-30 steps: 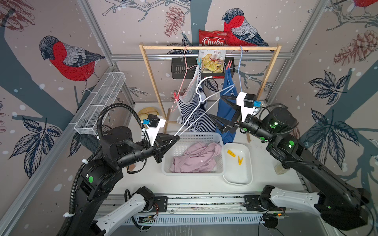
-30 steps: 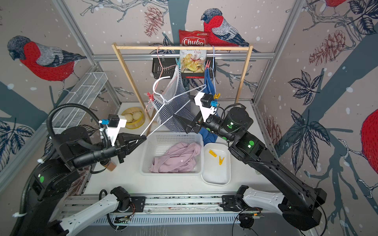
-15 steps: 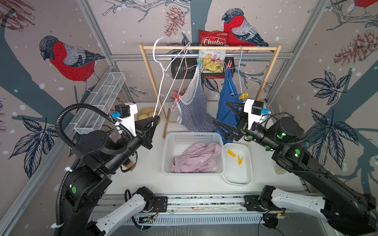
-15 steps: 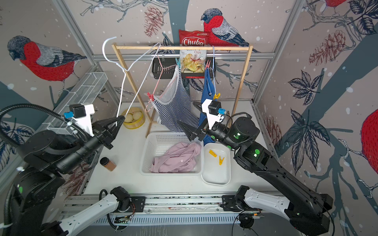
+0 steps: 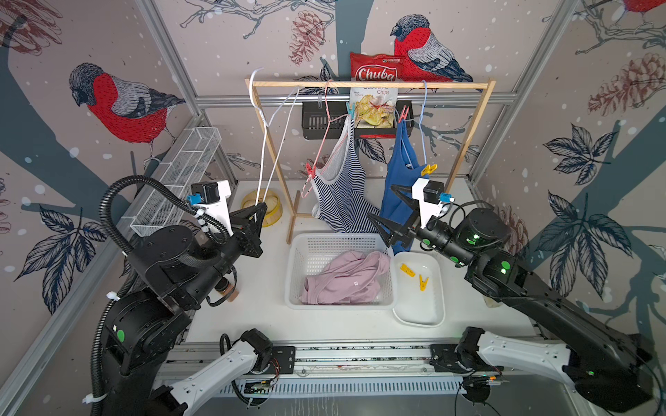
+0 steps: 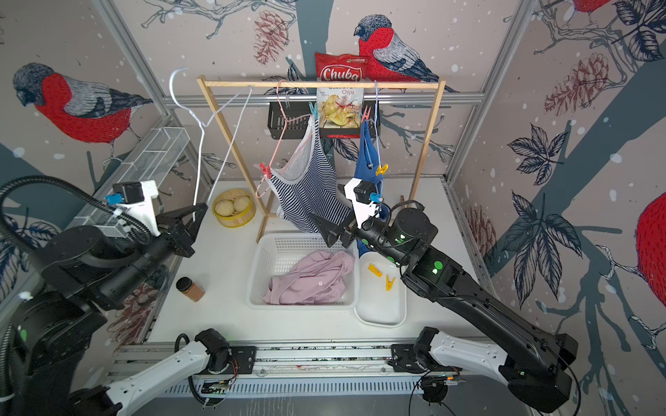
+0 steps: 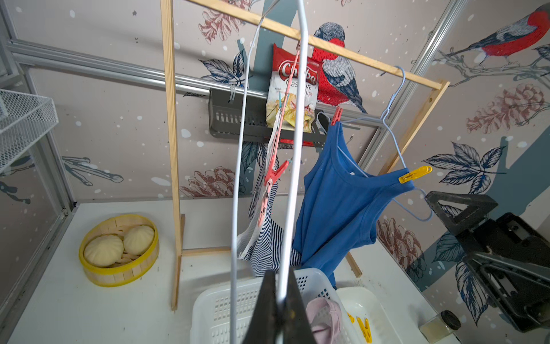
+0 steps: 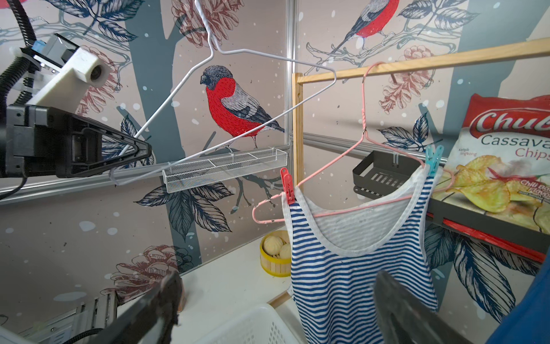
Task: Remove the clothespins securing tank tops to the hanger
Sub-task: Place the hanger on the clothesline.
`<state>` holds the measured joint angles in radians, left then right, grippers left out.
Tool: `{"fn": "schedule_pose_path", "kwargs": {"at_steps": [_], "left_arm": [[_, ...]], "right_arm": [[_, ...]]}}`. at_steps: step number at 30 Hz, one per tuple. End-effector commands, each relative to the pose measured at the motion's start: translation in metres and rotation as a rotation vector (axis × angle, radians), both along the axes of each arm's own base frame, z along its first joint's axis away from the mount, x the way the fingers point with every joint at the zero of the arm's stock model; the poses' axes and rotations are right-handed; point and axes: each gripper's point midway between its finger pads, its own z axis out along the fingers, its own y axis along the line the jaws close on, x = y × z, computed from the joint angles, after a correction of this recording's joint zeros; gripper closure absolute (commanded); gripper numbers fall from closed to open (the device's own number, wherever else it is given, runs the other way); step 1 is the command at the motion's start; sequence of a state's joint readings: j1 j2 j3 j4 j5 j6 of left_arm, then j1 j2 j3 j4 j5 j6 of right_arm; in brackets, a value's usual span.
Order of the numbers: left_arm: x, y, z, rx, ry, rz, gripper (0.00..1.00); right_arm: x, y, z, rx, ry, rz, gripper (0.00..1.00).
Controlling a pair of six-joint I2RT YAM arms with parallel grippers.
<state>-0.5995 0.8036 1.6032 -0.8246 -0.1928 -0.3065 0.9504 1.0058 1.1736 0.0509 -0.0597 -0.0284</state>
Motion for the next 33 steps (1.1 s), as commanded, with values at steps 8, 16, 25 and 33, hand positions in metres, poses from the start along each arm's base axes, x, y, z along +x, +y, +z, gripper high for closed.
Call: {"fn": "schedule_pose_path", "kwargs": {"at_steps": [8, 16, 25, 33], "left_arm": [[0.019, -0.013, -0.007, 0.071, 0.059, -0.003, 1.00], [0.055, -0.031, -0.014, 0.114, 0.063, 0.019, 1.00], [0.131, -0.015, -0.007, 0.074, 0.081, 0.007, 1.00], [0.186, -0.007, -0.022, 0.060, 0.132, -0.020, 1.00]], "right_arm": [[0.009, 0.000, -0.008, 0.022, 0.005, -0.038, 0.00], [0.014, -0.010, -0.020, 0.040, 0.019, -0.065, 0.00], [0.019, -0.009, -0.038, 0.021, 0.062, -0.074, 0.00], [0.018, -0.018, -0.049, 0.047, 0.108, -0.095, 0.00]]}}
